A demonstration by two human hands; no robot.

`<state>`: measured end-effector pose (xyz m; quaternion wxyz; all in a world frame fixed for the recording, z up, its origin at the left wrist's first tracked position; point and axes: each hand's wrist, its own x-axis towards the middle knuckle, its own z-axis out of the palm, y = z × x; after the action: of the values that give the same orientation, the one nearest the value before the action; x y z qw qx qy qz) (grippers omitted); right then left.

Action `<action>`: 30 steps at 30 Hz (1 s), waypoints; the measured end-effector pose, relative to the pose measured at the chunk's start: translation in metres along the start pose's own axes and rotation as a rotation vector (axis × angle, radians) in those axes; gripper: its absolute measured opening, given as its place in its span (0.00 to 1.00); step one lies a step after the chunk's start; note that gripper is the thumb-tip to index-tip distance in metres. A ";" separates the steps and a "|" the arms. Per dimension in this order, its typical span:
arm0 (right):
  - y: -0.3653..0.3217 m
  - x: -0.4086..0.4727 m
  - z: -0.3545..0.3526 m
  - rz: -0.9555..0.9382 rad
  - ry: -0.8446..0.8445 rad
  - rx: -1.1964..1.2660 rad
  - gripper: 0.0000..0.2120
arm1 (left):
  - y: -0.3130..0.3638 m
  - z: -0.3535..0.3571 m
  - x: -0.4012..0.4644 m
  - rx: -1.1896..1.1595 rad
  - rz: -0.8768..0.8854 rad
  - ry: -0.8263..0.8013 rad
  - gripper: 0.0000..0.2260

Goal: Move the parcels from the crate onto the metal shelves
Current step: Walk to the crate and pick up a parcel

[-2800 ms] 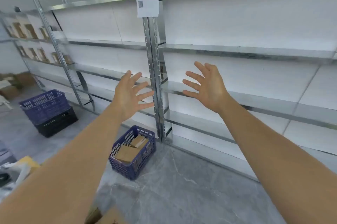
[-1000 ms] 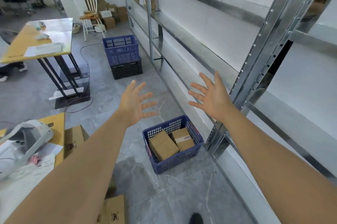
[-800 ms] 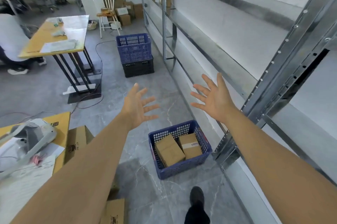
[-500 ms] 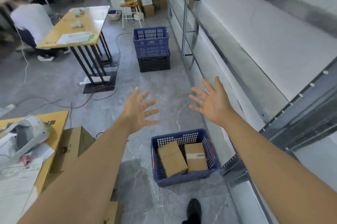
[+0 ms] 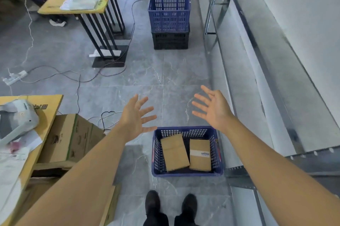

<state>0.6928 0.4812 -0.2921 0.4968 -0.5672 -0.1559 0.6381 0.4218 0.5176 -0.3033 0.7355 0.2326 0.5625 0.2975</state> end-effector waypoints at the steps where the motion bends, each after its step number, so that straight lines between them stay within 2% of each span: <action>1: 0.006 0.008 -0.002 0.006 0.004 -0.001 0.23 | -0.004 -0.003 0.010 0.006 -0.012 0.008 0.27; 14: 0.101 0.110 -0.026 0.115 0.114 -0.053 0.23 | -0.079 -0.029 0.137 0.014 -0.155 -0.008 0.27; 22: 0.202 0.187 -0.053 0.181 0.085 -0.099 0.23 | -0.176 -0.066 0.218 0.064 -0.234 0.082 0.26; 30: 0.320 0.250 -0.114 0.272 0.159 -0.198 0.22 | -0.275 -0.086 0.298 0.096 -0.267 0.136 0.26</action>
<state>0.6810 0.4961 -0.7135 0.3584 -0.6778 -0.0999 0.6341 0.4441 0.5306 -0.7170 0.7169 0.1698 0.6504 0.1849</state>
